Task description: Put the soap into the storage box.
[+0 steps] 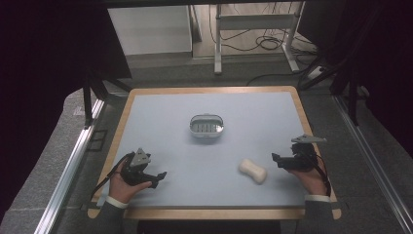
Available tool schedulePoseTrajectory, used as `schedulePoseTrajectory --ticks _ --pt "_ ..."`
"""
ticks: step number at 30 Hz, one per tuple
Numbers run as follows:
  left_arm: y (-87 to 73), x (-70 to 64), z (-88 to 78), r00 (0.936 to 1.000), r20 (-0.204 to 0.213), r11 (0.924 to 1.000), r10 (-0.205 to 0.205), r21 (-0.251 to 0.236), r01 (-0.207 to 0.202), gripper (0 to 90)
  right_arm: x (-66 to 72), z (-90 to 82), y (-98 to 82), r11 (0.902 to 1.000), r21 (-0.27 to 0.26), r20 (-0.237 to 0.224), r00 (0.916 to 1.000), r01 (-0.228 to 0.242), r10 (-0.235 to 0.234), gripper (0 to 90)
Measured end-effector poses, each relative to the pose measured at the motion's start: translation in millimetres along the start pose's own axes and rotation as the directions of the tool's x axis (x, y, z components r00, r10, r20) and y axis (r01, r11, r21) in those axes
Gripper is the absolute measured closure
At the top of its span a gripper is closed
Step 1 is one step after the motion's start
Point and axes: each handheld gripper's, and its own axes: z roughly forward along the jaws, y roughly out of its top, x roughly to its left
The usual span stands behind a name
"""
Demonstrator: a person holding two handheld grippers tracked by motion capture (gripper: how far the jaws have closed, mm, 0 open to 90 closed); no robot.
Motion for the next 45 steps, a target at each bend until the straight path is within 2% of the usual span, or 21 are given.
schedulePoseTrajectory --ticks 4,13,18,20,22,28,33,37,38,41,45 --pt "-0.2 -0.3 1.1 0.9999 -0.001 0.9999 0.011 0.007 -0.011 7.8 0.9 -4.0 2.1 0.9999 -0.001 -0.007 0.9999 0.014 -0.014 10.8" --pt "0.0 -0.1 0.3 1.0000 0.003 0.9999 0.008 0.012 -0.008 7.8 3.8 -7.0 6.0 0.9997 -0.001 -0.014 0.9996 0.025 -0.025 11.7" --pt "0.3 1.2 -1.9 1.0000 0.005 1.0000 -0.002 0.006 0.002 7.8 6.1 -12.1 15.0 0.9992 -0.005 -0.024 0.9989 0.041 -0.041 13.1" --pt "0.2 0.9 -2.1 0.9999 0.009 1.0000 -0.005 0.006 0.005 7.8 7.7 -12.5 18.1 0.9985 0.017 -0.021 0.9985 0.052 -0.051 13.1" --pt "0.2 0.9 -2.1 0.9999 0.011 1.0000 -0.005 0.007 0.005 7.8 10.8 -13.6 21.5 0.9976 0.026 -0.043 0.9971 0.064 -0.062 13.3" --pt "0.1 0.0 -1.0 0.9998 0.020 0.9999 -0.005 0.013 0.005 7.8 22.4 -17.9 32.0 0.9896 0.052 -0.100 0.9866 0.134 -0.129 14.9" --pt "0.0 -0.8 -0.2 0.9998 0.020 0.9999 -0.006 0.014 0.005 7.8 30.1 -16.9 37.8 0.9802 0.087 -0.110 0.9797 0.178 -0.168 15.4" --pt "0.0 -0.8 -0.5 0.9998 0.019 0.9999 -0.006 0.016 0.006 7.8 35.8 -13.8 39.5 0.9755 0.102 -0.136 0.9742 0.195 -0.181 15.4" --pt "0.0 -0.8 -0.5 0.9998 0.018 0.9999 -0.005 0.016 0.005 7.8 39.2 -11.4 40.1 0.9708 0.116 -0.148 0.9701 0.210 -0.192 15.5" --pt "-0.1 -1.2 0.2 0.9998 0.018 0.9998 -0.004 0.019 0.004 7.8 44.0 -9.4 41.0 0.9664 0.128 -0.165 0.9655 0.223 -0.201 15.6" --pt "-0.2 -1.4 0.9 0.9998 0.021 0.9997 -0.001 0.023 0.001 7.8 50.4 -7.8 42.5 0.9604 0.142 -0.172 0.9613 0.240 -0.215 15.6"
